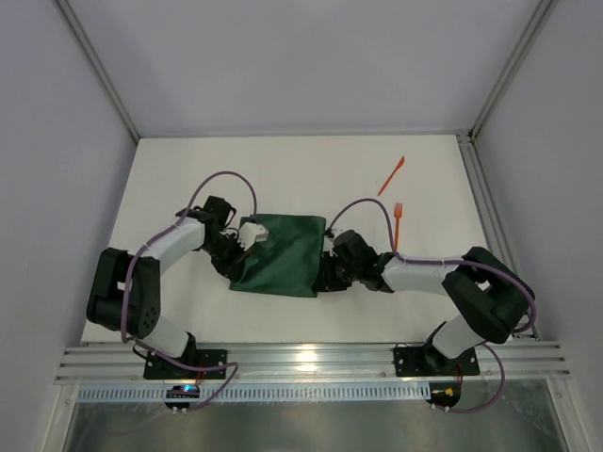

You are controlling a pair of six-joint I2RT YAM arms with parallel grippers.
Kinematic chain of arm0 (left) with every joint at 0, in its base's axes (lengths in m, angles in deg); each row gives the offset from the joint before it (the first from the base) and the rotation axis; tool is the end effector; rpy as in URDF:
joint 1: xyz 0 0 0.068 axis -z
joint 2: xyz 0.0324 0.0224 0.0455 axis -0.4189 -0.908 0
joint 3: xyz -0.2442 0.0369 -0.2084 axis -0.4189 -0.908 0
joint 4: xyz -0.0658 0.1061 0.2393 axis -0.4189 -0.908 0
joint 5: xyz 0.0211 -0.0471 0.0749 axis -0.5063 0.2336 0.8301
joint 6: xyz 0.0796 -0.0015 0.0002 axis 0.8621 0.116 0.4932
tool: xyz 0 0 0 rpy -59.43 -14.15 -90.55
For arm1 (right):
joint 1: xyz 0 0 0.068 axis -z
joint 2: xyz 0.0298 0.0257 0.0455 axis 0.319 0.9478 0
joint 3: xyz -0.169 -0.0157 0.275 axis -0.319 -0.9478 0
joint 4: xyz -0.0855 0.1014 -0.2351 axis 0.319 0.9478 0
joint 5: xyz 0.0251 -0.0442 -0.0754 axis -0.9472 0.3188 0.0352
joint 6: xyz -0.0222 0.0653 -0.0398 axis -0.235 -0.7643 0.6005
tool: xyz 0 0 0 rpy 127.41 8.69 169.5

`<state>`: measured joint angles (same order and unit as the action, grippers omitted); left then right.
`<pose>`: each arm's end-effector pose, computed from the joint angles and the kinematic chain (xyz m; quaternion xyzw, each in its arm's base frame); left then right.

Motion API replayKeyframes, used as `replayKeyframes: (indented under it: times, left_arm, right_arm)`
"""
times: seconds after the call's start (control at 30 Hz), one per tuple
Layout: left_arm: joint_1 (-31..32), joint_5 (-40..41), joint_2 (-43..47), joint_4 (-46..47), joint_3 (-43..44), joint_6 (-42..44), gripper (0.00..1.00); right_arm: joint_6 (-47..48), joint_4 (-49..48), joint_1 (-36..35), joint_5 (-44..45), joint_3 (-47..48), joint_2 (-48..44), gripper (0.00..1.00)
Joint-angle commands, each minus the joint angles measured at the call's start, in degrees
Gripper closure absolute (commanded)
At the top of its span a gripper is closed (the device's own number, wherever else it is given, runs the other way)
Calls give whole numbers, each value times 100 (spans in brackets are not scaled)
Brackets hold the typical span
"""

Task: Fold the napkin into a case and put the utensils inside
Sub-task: Move the lower triangle-folded napkin to the center of the board, then pick up the lower triangle-folded napkin from the center of the board.

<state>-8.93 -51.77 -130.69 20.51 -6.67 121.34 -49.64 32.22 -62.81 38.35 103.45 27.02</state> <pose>0.2542 -0.1011 0.1881 0.4107 0.8859 -0.1964 0.0894 0.2051 0.2238 0.1596 -0.1104 0.9198 0.3217 0.1954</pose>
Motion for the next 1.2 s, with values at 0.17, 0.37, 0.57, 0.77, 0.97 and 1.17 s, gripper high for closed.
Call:
replayKeyframes:
  times: [0.17,0.37,0.57,0.77,0.97,1.17]
  left_arm:
    - [-2,-442,861,-925,117,712,100]
    - [-2,-398,888,-1242,-76,1002,100]
    - [156,-135,695,-1147,-630,1433,98]
    - [341,50,501,-882,-780,1407,91]
    - [341,296,808,-961,-745,1460,68]
    - [341,367,1660,-1558,-429,1609,51]
  right_arm:
    - [-156,-285,-44,40,-27,144,89]
    - [-367,-452,-53,66,-70,171,96]
    - [-455,-540,-106,136,-88,205,96]
    - [-464,-557,-106,162,-53,232,96]
    - [-306,-399,-106,145,-9,30,90]
    - [28,311,-106,162,281,-488,71]
